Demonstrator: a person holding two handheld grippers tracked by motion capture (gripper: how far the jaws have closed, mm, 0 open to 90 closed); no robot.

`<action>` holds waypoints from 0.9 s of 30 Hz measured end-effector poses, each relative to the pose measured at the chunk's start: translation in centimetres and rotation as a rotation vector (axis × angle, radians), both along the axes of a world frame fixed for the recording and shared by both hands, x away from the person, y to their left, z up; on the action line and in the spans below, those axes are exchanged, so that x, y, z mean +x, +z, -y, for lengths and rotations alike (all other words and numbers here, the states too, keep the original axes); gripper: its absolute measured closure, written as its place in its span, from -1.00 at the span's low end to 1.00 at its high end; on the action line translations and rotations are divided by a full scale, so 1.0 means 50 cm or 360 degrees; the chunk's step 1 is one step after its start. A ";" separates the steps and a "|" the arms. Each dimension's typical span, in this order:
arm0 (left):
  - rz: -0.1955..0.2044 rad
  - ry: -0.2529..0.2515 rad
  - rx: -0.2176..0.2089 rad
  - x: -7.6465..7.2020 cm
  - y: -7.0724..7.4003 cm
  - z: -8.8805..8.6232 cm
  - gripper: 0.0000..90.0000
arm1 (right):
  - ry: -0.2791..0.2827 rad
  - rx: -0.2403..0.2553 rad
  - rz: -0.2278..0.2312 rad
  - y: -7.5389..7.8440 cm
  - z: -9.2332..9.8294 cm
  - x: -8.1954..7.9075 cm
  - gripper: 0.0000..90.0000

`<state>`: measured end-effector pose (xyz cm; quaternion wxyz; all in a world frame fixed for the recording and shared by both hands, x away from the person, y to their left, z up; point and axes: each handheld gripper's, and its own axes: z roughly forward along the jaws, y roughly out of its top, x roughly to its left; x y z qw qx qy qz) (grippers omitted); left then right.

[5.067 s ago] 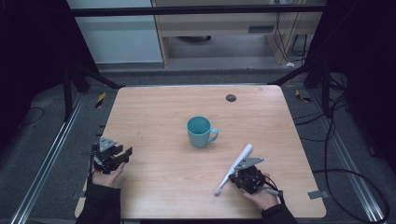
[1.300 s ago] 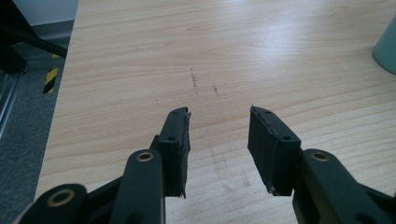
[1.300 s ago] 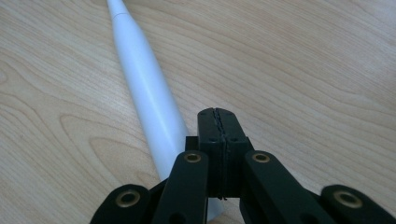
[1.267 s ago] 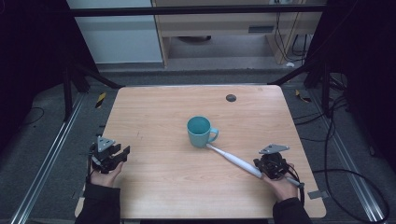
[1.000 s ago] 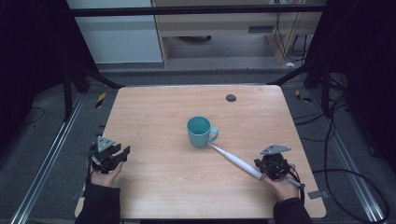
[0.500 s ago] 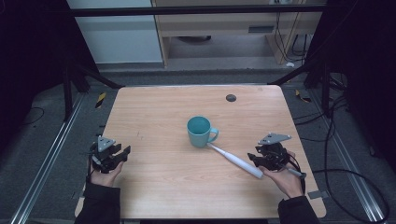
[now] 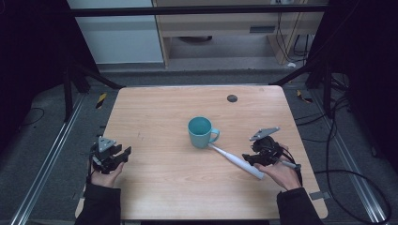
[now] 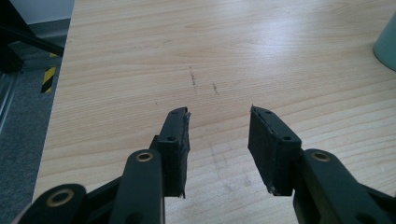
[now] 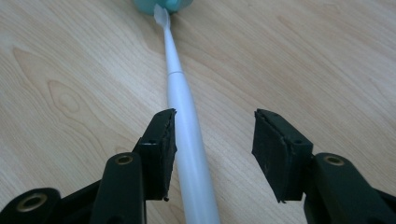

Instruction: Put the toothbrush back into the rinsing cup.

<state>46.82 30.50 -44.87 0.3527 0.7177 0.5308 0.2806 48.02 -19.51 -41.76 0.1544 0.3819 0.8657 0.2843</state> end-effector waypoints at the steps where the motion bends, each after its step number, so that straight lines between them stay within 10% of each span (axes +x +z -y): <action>1: -0.0004 -0.0003 0.0002 0.000 -0.001 0.000 0.28 | 0.0032 -0.0028 -0.0040 -0.003 -0.005 0.005 0.08; 27: -0.0041 -0.0027 0.0033 0.007 -0.007 0.007 0.25 | 0.0193 -0.0274 -0.0361 -0.068 -0.039 0.040 0.17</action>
